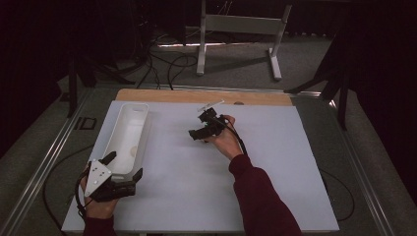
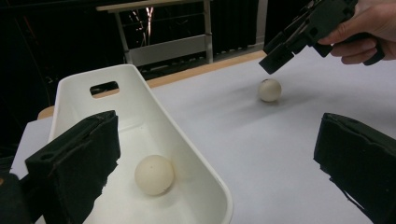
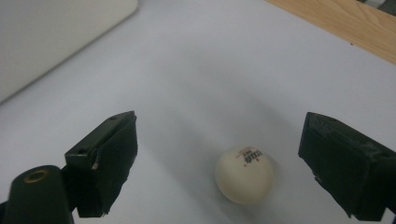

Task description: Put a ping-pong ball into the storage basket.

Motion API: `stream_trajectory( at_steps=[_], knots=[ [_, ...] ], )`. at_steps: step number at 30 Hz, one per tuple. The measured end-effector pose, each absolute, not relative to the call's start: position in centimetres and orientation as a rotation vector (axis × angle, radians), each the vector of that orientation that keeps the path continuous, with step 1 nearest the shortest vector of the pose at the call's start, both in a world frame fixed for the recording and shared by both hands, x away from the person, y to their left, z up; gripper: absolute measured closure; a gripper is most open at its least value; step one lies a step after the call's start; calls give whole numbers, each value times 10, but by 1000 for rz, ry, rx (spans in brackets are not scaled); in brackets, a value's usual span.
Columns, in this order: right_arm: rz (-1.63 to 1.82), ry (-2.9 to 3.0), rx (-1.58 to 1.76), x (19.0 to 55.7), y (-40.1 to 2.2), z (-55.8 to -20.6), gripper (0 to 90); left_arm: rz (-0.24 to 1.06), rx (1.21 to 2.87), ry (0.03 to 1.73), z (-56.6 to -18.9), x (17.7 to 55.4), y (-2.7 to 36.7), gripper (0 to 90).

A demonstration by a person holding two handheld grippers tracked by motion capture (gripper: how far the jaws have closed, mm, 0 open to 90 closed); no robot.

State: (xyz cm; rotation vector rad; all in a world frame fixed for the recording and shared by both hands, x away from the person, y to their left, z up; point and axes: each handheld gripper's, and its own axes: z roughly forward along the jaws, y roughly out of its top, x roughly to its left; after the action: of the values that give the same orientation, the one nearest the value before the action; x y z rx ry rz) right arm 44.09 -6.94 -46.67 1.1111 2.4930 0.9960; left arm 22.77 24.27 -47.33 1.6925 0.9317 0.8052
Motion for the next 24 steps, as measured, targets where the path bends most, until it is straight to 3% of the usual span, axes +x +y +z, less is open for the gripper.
stream_trajectory(
  at_steps=[24],
  knots=[
    [936,2505,1154,444,-79,-482,124,806,1693,932,-473,228,243,11]
  ],
)
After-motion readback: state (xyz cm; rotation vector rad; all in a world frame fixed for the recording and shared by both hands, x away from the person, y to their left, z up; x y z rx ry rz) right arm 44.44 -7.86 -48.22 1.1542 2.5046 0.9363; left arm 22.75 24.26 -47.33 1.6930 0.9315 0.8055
